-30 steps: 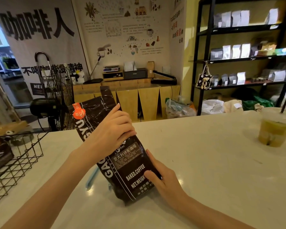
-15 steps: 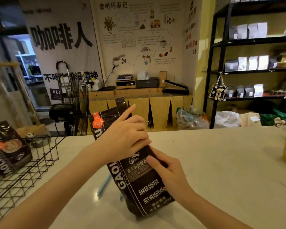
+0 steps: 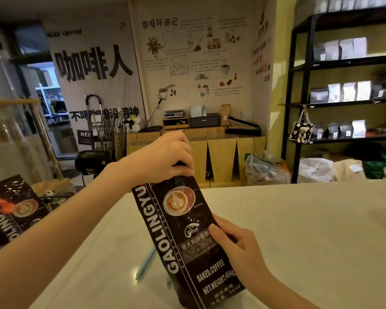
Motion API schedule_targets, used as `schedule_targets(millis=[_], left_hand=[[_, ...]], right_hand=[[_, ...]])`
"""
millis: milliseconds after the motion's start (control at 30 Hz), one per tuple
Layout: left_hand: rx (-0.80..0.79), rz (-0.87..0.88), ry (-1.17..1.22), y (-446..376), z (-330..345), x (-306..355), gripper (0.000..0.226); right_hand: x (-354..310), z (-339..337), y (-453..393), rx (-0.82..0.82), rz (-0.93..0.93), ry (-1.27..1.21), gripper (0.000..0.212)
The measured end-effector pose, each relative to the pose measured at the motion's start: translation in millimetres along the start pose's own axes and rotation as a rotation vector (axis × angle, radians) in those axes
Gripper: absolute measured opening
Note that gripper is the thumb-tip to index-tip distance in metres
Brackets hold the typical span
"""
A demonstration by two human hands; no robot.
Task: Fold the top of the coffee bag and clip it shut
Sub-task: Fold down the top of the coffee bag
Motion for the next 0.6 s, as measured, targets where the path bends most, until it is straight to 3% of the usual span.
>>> schedule_targets(millis=[267,433,500,600], left_hand=[[0.154,0.029,-0.066,-5,-1,8,0.015],[0.194,0.067,-0.058,-14,-5,19,0.012],[0.175,0.081,-0.064,-17,-5,21,0.012],[0.060,0.050,0.007,-22,-7,13,0.014]], right_hand=[[-14,-14,-8,0.006,0.060,-0.046,0.027],[-10,-19,-32,-0.005,0.310,-0.138,0.019],[-6,-15,-35,-0.010,0.386,-0.206,0.018],[-7,-13,-37,0.026,0.359,-0.213,0.014]])
Point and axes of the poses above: each hand's wrist, its own y-axis away from the middle knuckle, its own z-axis out of the palm, x = y × z, the point moved 4 cm from there along -y, towards the middle knuckle, and after that the axes turned 5 degrees about -x, right-handed, at the moved point
